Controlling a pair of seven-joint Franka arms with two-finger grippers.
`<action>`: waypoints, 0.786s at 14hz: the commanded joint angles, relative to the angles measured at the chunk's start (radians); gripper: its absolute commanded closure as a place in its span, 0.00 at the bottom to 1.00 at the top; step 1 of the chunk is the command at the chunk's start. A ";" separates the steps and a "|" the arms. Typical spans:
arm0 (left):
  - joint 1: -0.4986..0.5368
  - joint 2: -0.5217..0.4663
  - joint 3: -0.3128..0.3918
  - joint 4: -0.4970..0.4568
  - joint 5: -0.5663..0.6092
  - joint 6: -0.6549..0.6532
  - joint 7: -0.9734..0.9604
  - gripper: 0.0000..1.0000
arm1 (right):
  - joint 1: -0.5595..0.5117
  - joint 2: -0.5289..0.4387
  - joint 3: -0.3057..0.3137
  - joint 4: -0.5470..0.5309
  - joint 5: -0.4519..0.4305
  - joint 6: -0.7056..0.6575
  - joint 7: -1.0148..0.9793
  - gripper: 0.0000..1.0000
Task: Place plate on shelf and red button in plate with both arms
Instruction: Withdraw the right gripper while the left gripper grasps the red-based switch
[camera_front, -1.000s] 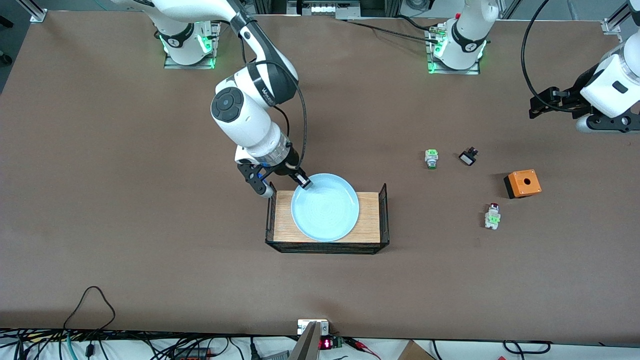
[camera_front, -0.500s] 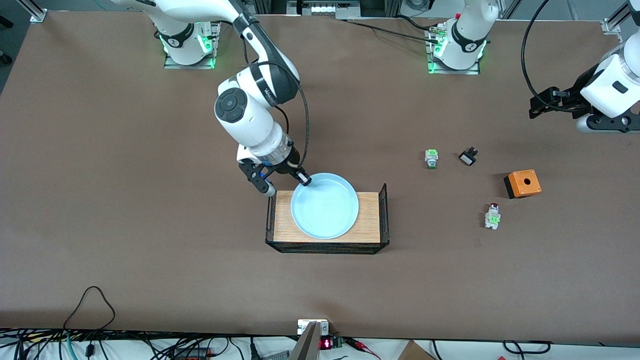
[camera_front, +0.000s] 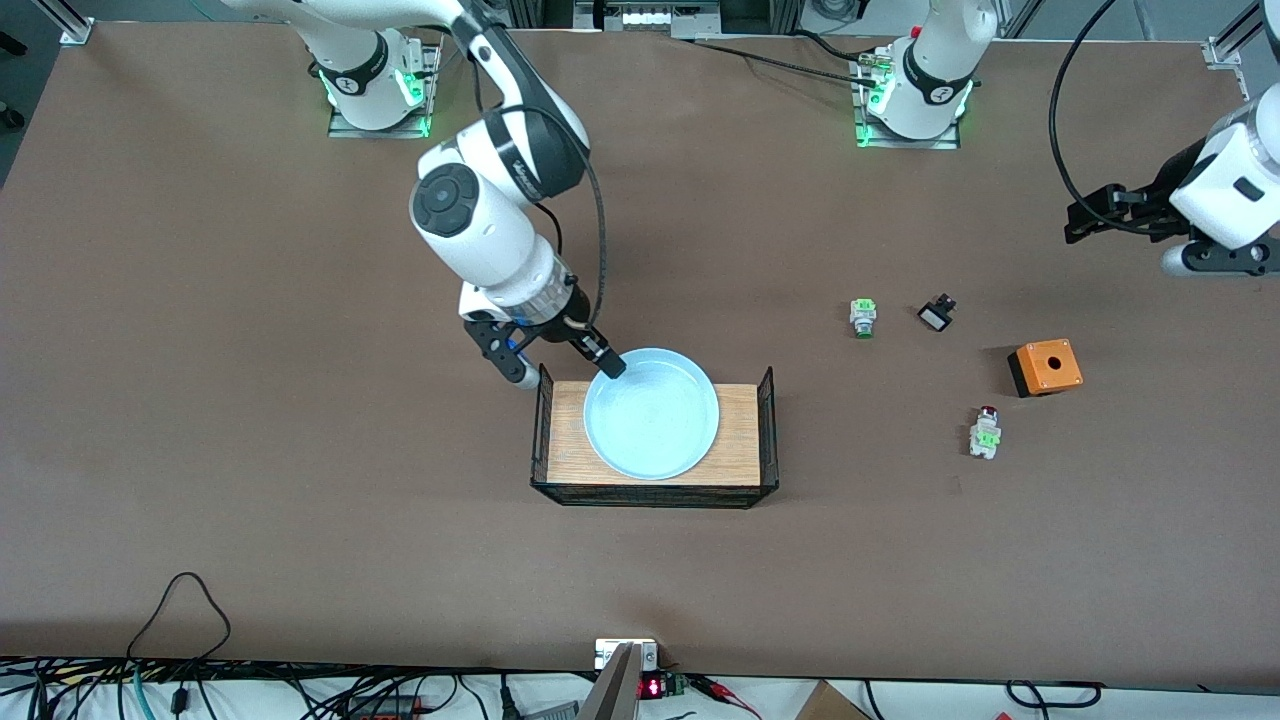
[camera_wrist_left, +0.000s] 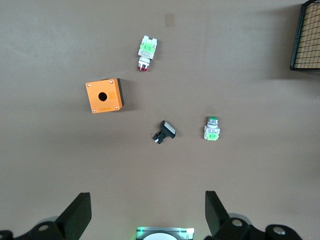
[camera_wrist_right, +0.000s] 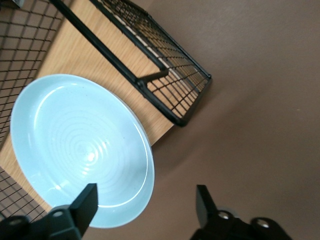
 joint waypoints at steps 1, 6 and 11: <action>0.034 0.095 -0.005 0.064 0.027 0.014 0.021 0.00 | 0.012 -0.050 -0.029 0.042 -0.049 -0.130 -0.004 0.00; 0.028 0.313 -0.019 0.114 0.137 0.179 0.107 0.00 | -0.005 -0.161 -0.046 0.065 -0.142 -0.300 -0.060 0.00; 0.036 0.504 -0.019 0.098 0.128 0.468 0.234 0.00 | -0.136 -0.273 -0.044 0.064 -0.234 -0.463 -0.332 0.00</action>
